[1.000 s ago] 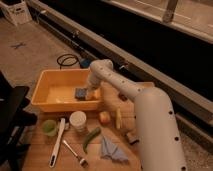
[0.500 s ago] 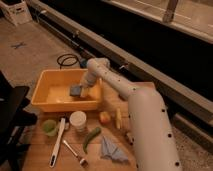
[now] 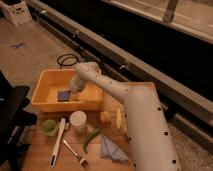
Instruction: Wipe tray with sponge
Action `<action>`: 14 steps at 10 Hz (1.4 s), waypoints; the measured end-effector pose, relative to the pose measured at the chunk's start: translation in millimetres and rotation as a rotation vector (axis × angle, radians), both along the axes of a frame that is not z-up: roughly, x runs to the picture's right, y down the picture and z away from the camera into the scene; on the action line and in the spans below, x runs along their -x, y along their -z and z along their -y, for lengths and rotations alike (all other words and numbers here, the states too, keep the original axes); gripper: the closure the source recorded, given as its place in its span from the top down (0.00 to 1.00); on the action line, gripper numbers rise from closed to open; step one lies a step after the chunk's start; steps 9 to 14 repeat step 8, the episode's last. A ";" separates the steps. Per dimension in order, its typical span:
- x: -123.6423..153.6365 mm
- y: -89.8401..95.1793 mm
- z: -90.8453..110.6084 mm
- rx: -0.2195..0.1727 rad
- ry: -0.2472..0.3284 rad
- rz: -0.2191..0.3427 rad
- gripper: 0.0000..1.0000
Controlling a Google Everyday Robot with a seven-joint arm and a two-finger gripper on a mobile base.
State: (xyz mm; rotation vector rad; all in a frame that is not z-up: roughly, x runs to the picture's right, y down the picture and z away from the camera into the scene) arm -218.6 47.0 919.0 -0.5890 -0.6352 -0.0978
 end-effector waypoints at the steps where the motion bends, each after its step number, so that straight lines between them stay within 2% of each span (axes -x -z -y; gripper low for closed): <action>1: -7.1 2.3 -7.3 0.013 -0.005 -0.016 0.00; 4: -51.6 4.1 -14.9 0.029 -0.029 -0.088 0.00; 7: -87.0 -2.7 2.8 -0.001 -0.033 -0.106 0.00; 14: -87.4 -3.7 5.5 -0.005 -0.033 -0.103 0.00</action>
